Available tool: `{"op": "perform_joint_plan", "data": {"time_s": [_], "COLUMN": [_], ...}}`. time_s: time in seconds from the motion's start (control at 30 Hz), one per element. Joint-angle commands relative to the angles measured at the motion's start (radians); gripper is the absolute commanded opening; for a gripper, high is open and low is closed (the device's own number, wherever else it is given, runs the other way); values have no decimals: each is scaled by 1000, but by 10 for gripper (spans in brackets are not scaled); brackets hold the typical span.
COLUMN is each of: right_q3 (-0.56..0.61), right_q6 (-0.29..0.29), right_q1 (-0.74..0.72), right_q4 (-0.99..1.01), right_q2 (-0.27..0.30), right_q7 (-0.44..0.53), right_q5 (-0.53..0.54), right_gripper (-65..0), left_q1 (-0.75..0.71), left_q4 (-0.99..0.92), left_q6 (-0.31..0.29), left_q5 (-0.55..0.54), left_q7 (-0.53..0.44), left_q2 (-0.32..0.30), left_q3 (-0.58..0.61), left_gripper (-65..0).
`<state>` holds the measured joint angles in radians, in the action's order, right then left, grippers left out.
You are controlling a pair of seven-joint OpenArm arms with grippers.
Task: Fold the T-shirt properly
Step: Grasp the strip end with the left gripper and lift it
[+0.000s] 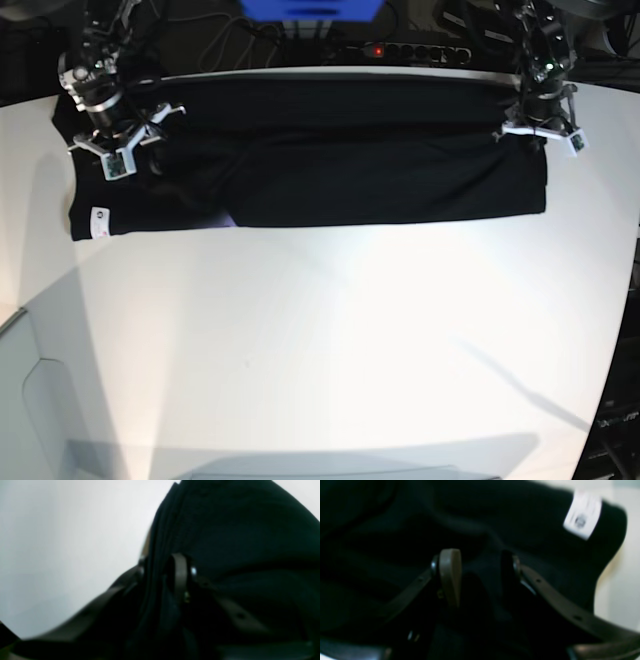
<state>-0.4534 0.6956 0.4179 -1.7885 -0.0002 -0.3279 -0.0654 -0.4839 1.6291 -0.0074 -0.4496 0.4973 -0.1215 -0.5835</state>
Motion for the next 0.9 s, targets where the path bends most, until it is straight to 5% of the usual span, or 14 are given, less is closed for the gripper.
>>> {"op": "perform_joint_plan", "data": {"time_s": [0.0, 0.5, 0.67, 0.87], "right_q3": [-5, -3, -2, -3], "right_q6": [3, 3, 3, 3], "right_q1": [3, -30, -34, -52], "right_q4": [-17, 83, 83, 82], "right_q2": [7, 21, 21, 21], "right_q7": [23, 23, 26, 23], "right_q5": [17, 17, 17, 17], "right_gripper": [-384, -383, -383, -383], "left_q1": [-5, -51, -78, -85], "left_q4": [4, 262, 348, 354], "left_q6": [1, 1, 1, 1], "left_q5": [7, 7, 15, 15], "left_q7": [34, 28, 28, 28], "left_q2": [-5, 7, 61, 56], "left_q3": [-3, 6, 92, 305], "left_gripper": [-621, -650, -650, -650]}}
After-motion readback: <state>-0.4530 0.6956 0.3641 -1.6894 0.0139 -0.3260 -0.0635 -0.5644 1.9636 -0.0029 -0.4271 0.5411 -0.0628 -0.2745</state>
